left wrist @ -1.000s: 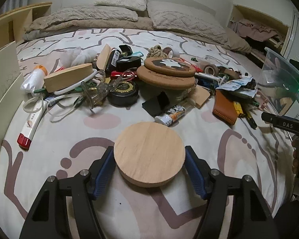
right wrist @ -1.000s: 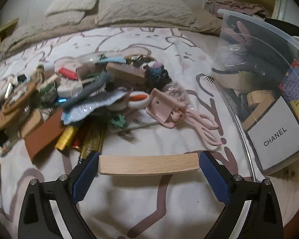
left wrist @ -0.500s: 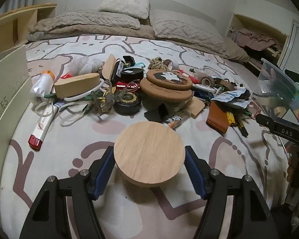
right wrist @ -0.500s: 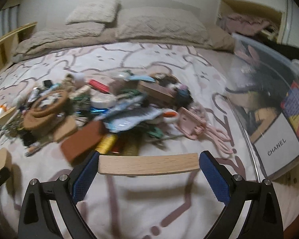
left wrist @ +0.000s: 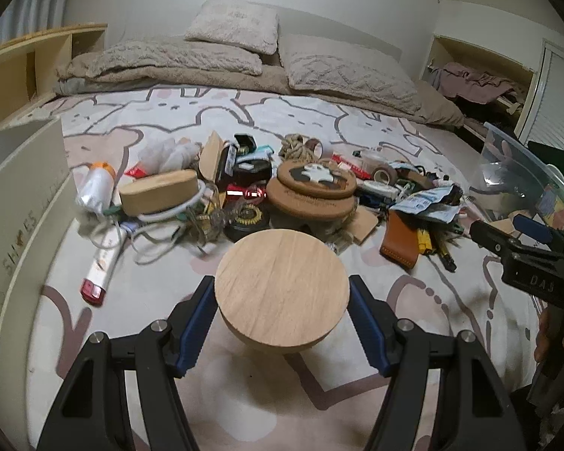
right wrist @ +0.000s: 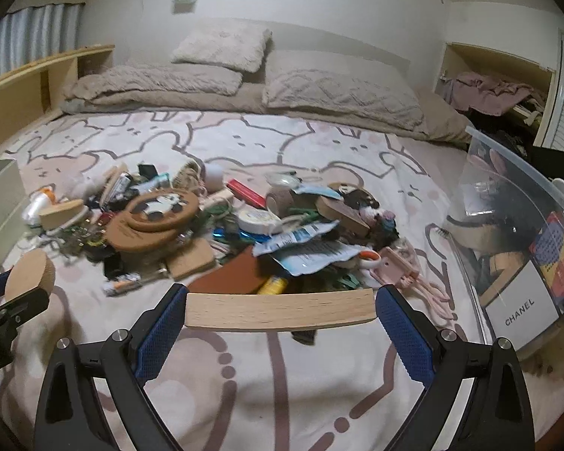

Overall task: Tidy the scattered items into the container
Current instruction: 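Carry the coaster and stick toward the white box with both tools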

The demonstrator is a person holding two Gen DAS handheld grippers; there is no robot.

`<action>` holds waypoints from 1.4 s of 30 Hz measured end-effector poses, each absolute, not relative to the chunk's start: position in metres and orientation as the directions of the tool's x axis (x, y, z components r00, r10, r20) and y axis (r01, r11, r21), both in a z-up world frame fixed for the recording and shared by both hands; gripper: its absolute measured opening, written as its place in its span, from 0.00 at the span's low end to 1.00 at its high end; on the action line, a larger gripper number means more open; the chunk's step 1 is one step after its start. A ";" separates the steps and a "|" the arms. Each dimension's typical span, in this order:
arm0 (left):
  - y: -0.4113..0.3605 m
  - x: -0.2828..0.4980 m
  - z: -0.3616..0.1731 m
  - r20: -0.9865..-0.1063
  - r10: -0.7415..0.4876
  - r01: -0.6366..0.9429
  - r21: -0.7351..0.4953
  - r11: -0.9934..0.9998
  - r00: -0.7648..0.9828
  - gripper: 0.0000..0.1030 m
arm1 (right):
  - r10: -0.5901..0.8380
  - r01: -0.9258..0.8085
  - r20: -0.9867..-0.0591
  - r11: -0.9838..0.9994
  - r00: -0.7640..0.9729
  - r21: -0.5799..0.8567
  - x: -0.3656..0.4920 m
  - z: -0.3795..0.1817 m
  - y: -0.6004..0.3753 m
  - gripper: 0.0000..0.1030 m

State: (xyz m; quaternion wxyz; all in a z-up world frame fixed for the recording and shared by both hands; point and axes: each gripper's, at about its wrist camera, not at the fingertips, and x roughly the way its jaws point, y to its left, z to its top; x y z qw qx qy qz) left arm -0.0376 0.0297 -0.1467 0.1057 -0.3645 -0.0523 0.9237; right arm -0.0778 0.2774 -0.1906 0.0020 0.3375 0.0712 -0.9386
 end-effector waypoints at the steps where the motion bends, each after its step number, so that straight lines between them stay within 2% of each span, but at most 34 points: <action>1: 0.030 -0.037 -0.143 -0.660 0.229 -0.158 -0.167 -0.973 -0.715 0.67 | 0.037 0.056 -0.628 -0.990 -0.777 -0.127 -0.077 -0.188 0.276 0.96; 28: 0.014 -0.074 -0.019 -0.488 0.189 -0.172 -0.080 -0.982 -0.852 0.67 | -0.042 0.085 -0.418 -0.993 -0.907 -0.085 -0.104 -0.094 0.239 0.96; 42: -0.049 -0.064 -0.005 -0.432 0.127 -0.082 -0.121 -0.989 -0.893 0.67 | -0.149 0.172 -0.375 -0.985 -0.915 -0.029 -0.100 -0.072 0.202 0.96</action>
